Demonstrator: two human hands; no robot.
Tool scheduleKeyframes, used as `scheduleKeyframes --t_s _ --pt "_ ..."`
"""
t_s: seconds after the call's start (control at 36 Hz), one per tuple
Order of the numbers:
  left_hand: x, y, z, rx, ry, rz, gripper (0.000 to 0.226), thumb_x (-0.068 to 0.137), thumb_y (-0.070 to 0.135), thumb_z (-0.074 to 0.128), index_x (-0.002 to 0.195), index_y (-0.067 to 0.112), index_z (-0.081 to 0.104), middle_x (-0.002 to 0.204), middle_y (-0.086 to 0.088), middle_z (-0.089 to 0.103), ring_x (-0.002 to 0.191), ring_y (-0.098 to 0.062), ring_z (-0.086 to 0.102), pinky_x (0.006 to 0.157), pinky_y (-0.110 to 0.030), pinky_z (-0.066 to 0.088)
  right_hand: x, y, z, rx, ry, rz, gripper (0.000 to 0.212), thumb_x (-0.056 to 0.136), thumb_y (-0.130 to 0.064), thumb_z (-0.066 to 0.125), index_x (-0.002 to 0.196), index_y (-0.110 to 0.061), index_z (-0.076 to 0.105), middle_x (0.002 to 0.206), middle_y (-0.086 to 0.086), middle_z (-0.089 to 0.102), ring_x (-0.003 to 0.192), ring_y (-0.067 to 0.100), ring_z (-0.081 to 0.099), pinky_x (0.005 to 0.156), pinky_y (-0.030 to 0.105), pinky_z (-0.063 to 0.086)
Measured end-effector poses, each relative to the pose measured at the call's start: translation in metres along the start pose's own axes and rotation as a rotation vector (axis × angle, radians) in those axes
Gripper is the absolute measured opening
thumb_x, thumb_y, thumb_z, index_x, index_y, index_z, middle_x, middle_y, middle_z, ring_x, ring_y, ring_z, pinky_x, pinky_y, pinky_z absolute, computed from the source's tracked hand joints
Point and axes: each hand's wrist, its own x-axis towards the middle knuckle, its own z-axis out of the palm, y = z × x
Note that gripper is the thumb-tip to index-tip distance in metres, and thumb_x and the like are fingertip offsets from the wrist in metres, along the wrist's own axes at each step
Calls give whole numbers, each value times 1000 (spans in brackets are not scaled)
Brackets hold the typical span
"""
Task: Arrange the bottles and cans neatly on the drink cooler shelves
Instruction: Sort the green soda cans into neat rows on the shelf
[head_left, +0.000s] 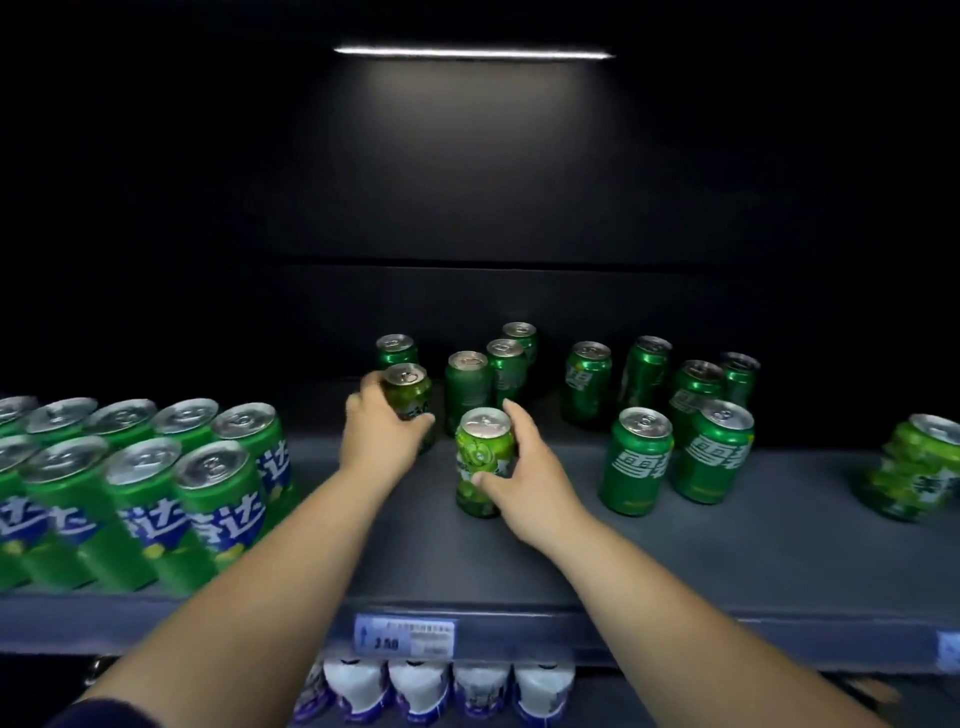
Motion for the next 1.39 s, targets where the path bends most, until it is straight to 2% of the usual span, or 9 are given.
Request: scheduleKeyframes --t_s 0.08,0.17,0.28,0.39,0.53,0.78,1.03,1.22,1.39 --pt "18 -1 9 -37 2 12 88 71 30 85 144 17 36 135 -17 52 120 -39 55 97 -43 48 3 -2 2 -44 36 -18 95 77 -22 83 155 -31 28 142 -6 41 129 12 44 100 22 36" --pt "25 -8 11 -79 -19 21 76 77 22 81 141 18 41 129 -14 60 115 -37 58 89 -35 45 2 -1 3 -62 43 -36 89 76 -26 84 150 -33 35 131 -9 42 123 11 47 100 23 38" --pt "16 -10 2 -120 -15 27 69 72 23 85 131 23 49 123 -8 63 111 -31 61 88 -37 49 1 1 0 -25 56 -44 76 70 -24 87 134 -35 47 128 -9 54 118 13 55 103 36 47" --pt "-10 2 -11 -198 -75 79 71 64 27 89 124 33 52 118 2 66 109 -22 63 94 -42 52 -13 4 -26 8 86 -45 75 52 -45 85 120 -43 51 119 -16 62 110 9 61 96 39 53" --pt "-59 40 -13 -272 -261 217 62 55 31 93 103 44 57 106 16 65 96 -9 65 88 -39 55 -53 13 -85 -11 151 -41 77 52 -40 91 121 -40 58 111 -18 66 100 0 65 88 35 57" --pt "-147 128 64 -329 -510 369 68 41 53 87 103 48 59 103 15 69 98 -5 65 87 -39 56 -114 59 -206 -55 291 25 85 48 -52 86 127 -44 56 117 -19 61 108 3 58 84 38 59" --pt "-230 236 175 -309 -541 426 60 55 26 96 98 44 58 95 36 64 85 6 65 79 -26 54 -169 132 -352 -73 356 31 72 64 -26 93 125 -41 57 113 -22 63 104 -6 57 84 16 46" --pt "-278 302 258 -300 -537 386 61 56 26 96 102 40 58 96 18 69 87 6 64 77 -20 51 -177 200 -449 -51 405 46 74 55 -35 92 120 -48 57 117 -16 66 111 5 62 97 36 53" --pt "-286 319 294 -279 -438 320 62 56 25 94 101 42 55 102 18 68 95 0 65 90 -35 55 -158 231 -481 -6 367 11 70 66 -4 89 104 -52 55 111 -18 67 104 -5 63 98 36 54"
